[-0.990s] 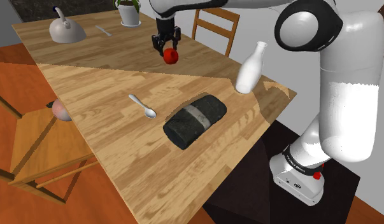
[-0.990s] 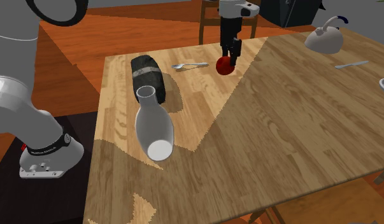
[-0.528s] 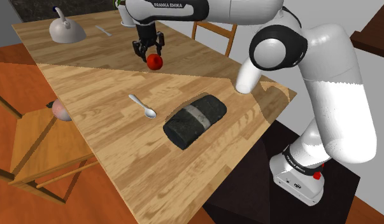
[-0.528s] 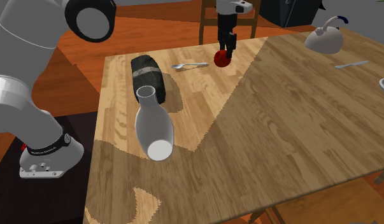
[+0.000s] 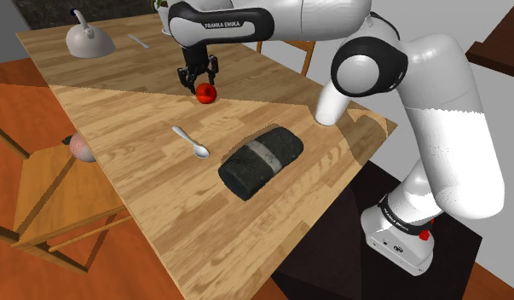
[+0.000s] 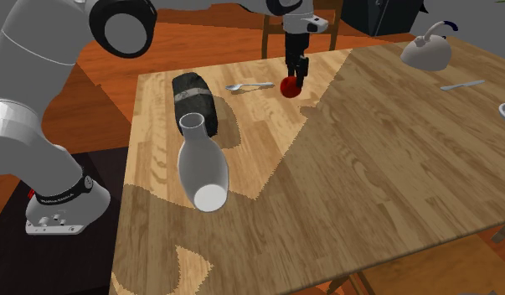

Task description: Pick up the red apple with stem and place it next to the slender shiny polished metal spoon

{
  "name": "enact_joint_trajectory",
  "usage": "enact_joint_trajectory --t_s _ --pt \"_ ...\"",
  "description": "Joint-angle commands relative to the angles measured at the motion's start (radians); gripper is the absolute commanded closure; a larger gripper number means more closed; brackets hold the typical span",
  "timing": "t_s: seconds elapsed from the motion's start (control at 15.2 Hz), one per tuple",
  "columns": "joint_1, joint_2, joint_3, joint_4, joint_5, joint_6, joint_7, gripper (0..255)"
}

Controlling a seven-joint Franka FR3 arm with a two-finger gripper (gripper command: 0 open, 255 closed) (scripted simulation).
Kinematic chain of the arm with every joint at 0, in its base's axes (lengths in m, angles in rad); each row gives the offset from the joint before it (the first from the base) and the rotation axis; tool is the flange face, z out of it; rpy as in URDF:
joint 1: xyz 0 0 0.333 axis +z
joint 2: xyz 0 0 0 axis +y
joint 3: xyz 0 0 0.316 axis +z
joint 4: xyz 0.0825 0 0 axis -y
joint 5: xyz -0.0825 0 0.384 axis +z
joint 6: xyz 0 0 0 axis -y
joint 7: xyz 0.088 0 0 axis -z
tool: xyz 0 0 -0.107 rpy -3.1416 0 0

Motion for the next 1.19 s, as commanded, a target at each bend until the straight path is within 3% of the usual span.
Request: enact_joint_trajectory --t_s 0.0,0.26,0.73,0.79,1.12 --pt "-0.001 -0.002 0.0 -0.03 -0.001 0.028 0.003 255" --pt "-0.001 0.005 0.0 -0.072 -0.003 0.077 0.01 255" --pt "-0.001 0.005 0.0 -0.072 -0.003 0.077 0.01 255" --pt "-0.001 0.005 0.0 -0.072 -0.003 0.077 0.01 0" --pt "-0.001 0.005 0.0 -0.072 -0.003 0.077 0.009 0"
